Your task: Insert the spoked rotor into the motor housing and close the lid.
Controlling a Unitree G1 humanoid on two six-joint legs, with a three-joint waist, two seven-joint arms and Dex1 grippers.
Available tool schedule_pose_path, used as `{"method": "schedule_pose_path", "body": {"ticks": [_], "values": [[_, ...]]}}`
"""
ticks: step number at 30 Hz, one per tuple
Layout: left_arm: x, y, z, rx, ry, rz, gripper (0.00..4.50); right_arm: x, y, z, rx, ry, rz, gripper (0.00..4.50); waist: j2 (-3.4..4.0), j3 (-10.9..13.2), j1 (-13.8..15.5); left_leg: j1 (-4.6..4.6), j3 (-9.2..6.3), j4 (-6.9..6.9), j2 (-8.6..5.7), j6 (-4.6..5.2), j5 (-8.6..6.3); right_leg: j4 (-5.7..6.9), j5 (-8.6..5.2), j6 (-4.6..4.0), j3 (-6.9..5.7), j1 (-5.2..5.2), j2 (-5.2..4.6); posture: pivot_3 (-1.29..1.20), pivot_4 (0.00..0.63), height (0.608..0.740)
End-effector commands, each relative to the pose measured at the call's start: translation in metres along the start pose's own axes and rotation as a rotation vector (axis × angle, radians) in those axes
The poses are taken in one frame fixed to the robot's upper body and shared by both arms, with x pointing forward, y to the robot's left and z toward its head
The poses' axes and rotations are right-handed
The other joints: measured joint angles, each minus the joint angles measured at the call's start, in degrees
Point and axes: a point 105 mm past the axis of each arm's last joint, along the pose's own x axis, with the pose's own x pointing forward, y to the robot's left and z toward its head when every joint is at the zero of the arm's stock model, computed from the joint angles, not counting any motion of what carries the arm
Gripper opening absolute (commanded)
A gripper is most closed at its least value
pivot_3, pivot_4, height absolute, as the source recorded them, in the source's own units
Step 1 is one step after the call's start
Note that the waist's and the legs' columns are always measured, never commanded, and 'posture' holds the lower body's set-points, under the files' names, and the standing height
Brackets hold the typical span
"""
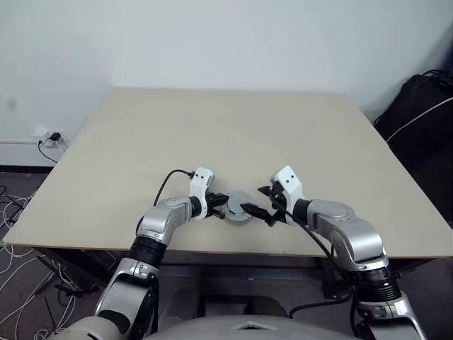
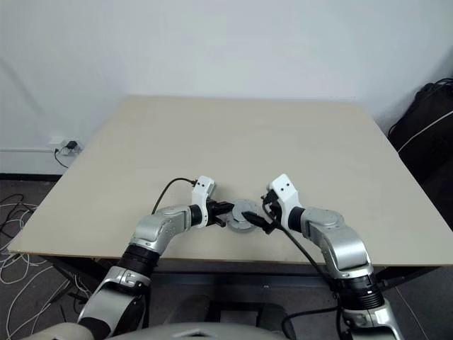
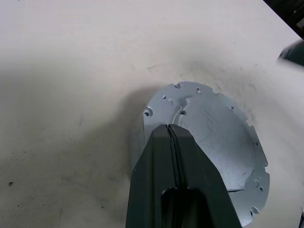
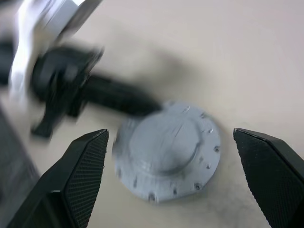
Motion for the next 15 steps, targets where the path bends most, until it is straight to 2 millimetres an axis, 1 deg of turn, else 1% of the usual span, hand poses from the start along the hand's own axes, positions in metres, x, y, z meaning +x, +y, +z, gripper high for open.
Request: {"method": "schedule_pose_path", "body": {"ticks": [1, 3, 7, 12, 15], "values": [[0.003, -0.005, 0.010, 0.035, -0.018, -0.024, 0.00, 0.006, -0.015, -0.008, 0.226, 0.002, -0.103, 4.48, 0.00, 0.00, -0.01, -0.02, 0.00, 0.00, 0.00, 0.01, 0.00, -0.02, 0.03, -0.04, 0.01, -0.01, 0.01, 0.00, 0.000, 0.740], [0.003, -0.006, 0.010, 0.040, -0.016, -0.028, 0.00, 0.014, -0.016, -0.017, 0.334, 0.015, -0.124, 4.48, 0.01, 0.00, -0.02, -0.08, 0.01, 0.00, -0.04, 0.02, -0.01, -0.04, 0.05, -0.04, 0.03, -0.06, -0.01, 0.00, 0.000, 0.740], [0.003, -0.007, 0.009, 0.041, -0.012, -0.031, 0.00, 0.025, -0.013, -0.023, 0.487, 0.015, -0.121, 4.48, 0.06, -0.02, -0.19, -0.09, 0.02, -0.04, -0.07, 0.04, -0.01, -0.05, 0.05, -0.03, 0.07, -0.12, -0.01, 0.00, 0.000, 0.740], [0.002, -0.007, 0.009, 0.042, -0.011, -0.029, 0.00, 0.031, -0.008, -0.025, 0.618, 0.016, -0.077, 4.48, 0.09, -0.03, -0.26, -0.09, 0.02, -0.04, -0.09, 0.06, -0.01, -0.04, 0.06, -0.02, 0.06, -0.11, 0.00, 0.00, 0.000, 0.740], [0.001, -0.006, 0.009, 0.041, -0.013, -0.024, 0.00, 0.033, -0.005, -0.030, 0.641, 0.052, -0.060, 4.48, 0.11, -0.05, -0.33, -0.09, 0.02, -0.04, -0.09, 0.07, 0.00, -0.04, 0.06, -0.02, 0.06, -0.11, 0.01, 0.00, 0.000, 0.740]]}}
